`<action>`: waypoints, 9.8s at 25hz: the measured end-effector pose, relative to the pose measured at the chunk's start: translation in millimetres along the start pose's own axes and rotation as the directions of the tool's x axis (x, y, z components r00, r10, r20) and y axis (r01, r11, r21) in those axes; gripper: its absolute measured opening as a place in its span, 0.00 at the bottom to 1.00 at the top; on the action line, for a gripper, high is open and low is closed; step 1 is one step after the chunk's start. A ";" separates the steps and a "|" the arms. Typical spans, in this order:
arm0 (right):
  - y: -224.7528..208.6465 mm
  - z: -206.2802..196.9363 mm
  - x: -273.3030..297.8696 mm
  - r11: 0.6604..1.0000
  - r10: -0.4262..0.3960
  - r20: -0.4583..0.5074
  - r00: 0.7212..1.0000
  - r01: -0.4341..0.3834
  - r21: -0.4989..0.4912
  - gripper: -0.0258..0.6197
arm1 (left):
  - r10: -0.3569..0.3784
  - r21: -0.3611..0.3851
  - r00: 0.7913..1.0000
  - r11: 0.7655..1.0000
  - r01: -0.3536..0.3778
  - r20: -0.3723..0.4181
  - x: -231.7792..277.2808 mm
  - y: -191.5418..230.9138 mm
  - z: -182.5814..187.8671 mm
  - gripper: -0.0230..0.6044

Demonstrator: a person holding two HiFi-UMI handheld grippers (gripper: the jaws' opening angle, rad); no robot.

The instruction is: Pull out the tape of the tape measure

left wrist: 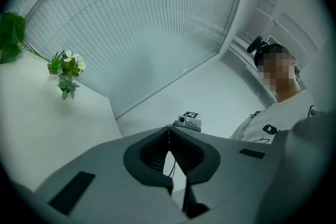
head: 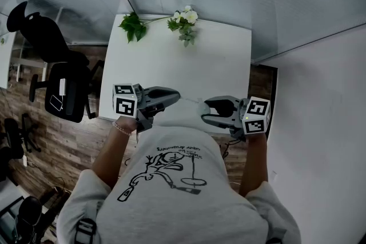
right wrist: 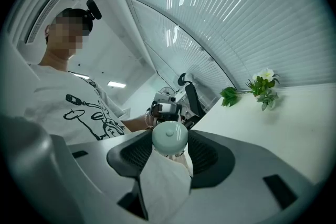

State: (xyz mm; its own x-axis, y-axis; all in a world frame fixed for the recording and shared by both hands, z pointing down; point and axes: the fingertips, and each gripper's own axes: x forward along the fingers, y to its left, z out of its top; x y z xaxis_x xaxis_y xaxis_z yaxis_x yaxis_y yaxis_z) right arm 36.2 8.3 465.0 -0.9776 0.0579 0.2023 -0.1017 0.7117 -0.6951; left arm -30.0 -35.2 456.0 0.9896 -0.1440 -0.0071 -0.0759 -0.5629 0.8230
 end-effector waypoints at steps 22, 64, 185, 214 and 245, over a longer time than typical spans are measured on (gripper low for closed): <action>-18.2 -9.5 -25.5 0.998 -0.046 -0.013 0.999 0.046 0.043 0.38 | 0.065 -0.025 0.997 0.998 -0.064 0.045 -29.3 21.9 7.3 0.07; -33.1 -28.7 -67.5 0.989 -0.120 -0.038 0.992 0.123 0.083 0.38 | 0.195 -0.045 0.977 0.980 -0.191 0.090 -83.2 56.3 12.1 0.07; -286.4 -183.9 -71.7 0.701 -0.691 -0.365 0.624 0.700 -0.132 0.39 | 0.751 -0.169 0.647 0.626 -0.762 -0.133 -147.9 317.2 -80.9 0.08; -185.6 -58.0 -98.5 0.555 -0.818 0.039 0.573 0.806 -0.204 0.18 | 0.737 0.043 0.652 0.656 -0.753 0.178 -116.0 185.5 -3.9 0.07; 8.3 98.6 -75.5 0.496 -0.734 0.389 0.557 0.830 -0.254 0.10 | 0.530 0.472 0.713 0.535 -0.701 0.459 -40.6 -57.3 87.9 0.07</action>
State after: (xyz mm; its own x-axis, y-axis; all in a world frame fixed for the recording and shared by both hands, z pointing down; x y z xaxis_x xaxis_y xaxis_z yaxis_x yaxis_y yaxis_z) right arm 91.0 -59.2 375.9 -0.5419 -0.7622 0.3541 -0.8154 0.5789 -0.0018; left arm -76.6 -68.6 359.3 0.6095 -0.7742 0.1706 -0.7919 -0.5845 0.1766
